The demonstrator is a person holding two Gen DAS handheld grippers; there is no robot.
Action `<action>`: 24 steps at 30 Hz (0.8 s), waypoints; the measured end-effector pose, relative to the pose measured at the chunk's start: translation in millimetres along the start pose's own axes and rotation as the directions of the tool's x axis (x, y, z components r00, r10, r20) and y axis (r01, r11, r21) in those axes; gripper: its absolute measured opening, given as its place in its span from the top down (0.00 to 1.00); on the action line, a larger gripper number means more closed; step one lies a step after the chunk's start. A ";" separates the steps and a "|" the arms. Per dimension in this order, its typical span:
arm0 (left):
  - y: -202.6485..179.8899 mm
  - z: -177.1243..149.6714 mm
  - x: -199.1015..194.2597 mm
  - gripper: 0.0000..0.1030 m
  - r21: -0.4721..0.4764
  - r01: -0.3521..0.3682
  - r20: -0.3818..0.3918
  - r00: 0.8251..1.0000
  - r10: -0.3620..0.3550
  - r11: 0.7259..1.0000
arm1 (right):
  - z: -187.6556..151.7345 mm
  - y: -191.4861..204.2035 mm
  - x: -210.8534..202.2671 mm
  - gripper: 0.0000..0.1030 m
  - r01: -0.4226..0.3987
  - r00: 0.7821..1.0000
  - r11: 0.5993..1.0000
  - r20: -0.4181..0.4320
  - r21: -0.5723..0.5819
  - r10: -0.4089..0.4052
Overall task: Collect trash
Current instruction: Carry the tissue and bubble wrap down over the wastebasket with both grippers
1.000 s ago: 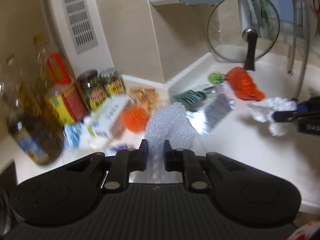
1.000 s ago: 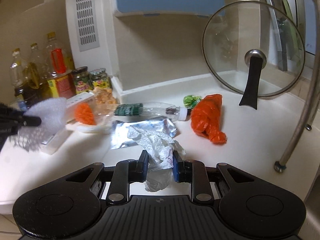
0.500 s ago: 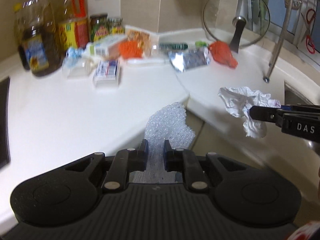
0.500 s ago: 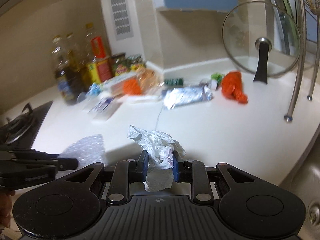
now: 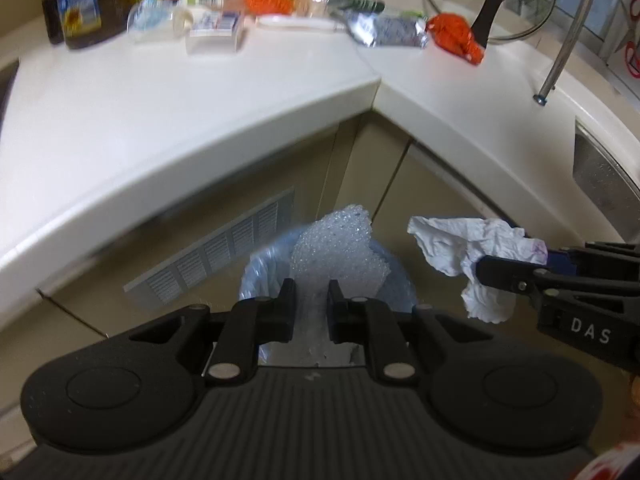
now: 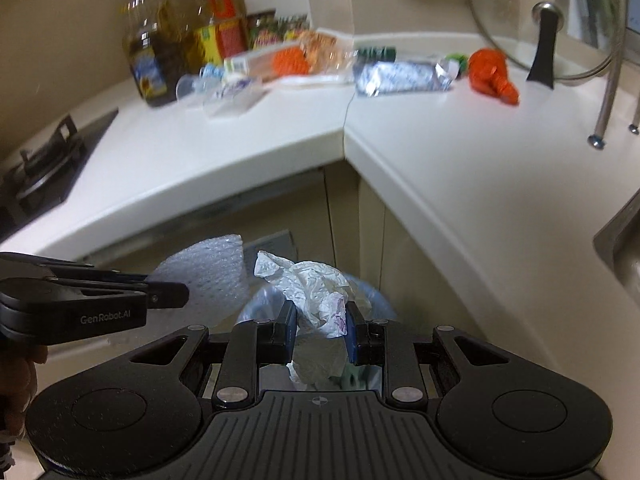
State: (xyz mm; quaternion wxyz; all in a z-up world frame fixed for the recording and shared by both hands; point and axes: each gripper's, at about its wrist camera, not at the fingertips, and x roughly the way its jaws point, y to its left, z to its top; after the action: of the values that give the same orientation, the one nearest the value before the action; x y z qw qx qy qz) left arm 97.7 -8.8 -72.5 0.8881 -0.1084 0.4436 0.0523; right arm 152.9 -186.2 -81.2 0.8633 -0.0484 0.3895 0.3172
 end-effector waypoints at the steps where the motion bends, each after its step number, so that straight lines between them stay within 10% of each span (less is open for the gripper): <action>1: -0.7 -2.4 4.0 0.87 -0.003 -0.001 -0.012 1.000 0.001 1.000 | -1.3 -0.6 3.2 0.76 -0.001 1.000 1.000 -0.009 -0.009 0.001; 24: 3.4 -38.0 80.2 0.87 -0.064 -0.045 -0.223 0.974 0.030 0.997 | -36.6 -20.0 89.4 0.76 -0.052 0.975 0.992 -0.220 -0.112 0.026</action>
State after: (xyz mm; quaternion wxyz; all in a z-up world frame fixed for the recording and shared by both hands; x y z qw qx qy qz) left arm 115.7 -14.8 -159.2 0.8276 -0.1358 0.5398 0.0718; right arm 185.4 -168.6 -172.7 0.8046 -0.1259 0.4637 0.3491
